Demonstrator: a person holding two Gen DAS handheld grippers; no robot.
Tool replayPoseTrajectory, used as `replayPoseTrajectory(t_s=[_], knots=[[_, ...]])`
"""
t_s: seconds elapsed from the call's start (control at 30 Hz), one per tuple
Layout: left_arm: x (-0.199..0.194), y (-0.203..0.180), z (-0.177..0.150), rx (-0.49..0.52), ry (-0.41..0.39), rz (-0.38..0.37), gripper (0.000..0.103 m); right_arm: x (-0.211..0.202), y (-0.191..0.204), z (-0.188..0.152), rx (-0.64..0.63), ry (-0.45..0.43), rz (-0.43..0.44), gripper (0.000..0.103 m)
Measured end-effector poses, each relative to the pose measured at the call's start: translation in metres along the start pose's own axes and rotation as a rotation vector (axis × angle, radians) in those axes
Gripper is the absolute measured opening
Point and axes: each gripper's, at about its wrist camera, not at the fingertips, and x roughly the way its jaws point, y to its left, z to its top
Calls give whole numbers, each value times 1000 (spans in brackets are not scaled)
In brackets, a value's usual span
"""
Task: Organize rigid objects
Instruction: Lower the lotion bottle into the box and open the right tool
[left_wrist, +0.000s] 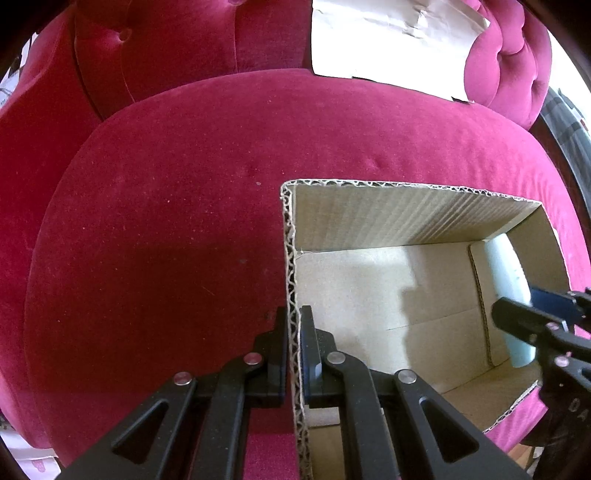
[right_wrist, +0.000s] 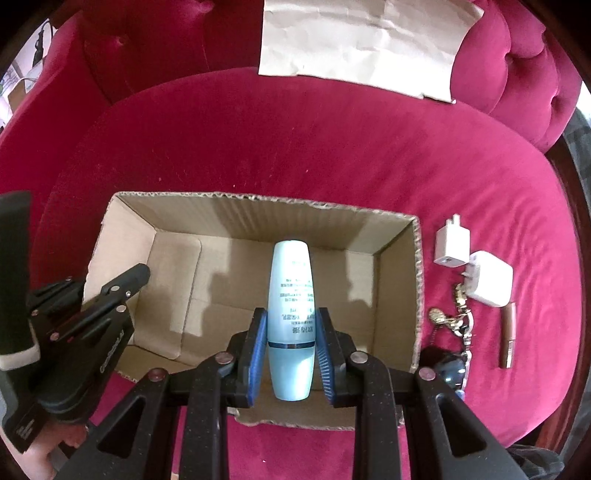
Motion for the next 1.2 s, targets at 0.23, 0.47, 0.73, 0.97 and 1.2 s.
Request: replayPoseTrajectory(t_s=[0.23, 0.47, 0.73, 0.97, 1.2], knots=[[1, 1, 0, 0, 0, 1, 6, 13, 0, 1, 10, 20, 9, 27], [2, 1, 0, -1, 0, 0, 6, 12, 0, 4, 10, 6, 11, 33], [3, 1, 0, -1, -1, 2, 6, -11, 1, 6, -6, -71, 5, 103], [2, 1, -1, -1, -3, 2, 6, -24, -1, 7, -7, -102, -2, 103], [2, -2, -1, 5, -4, 11, 6, -38, -9, 3, -9, -121, 4, 103]])
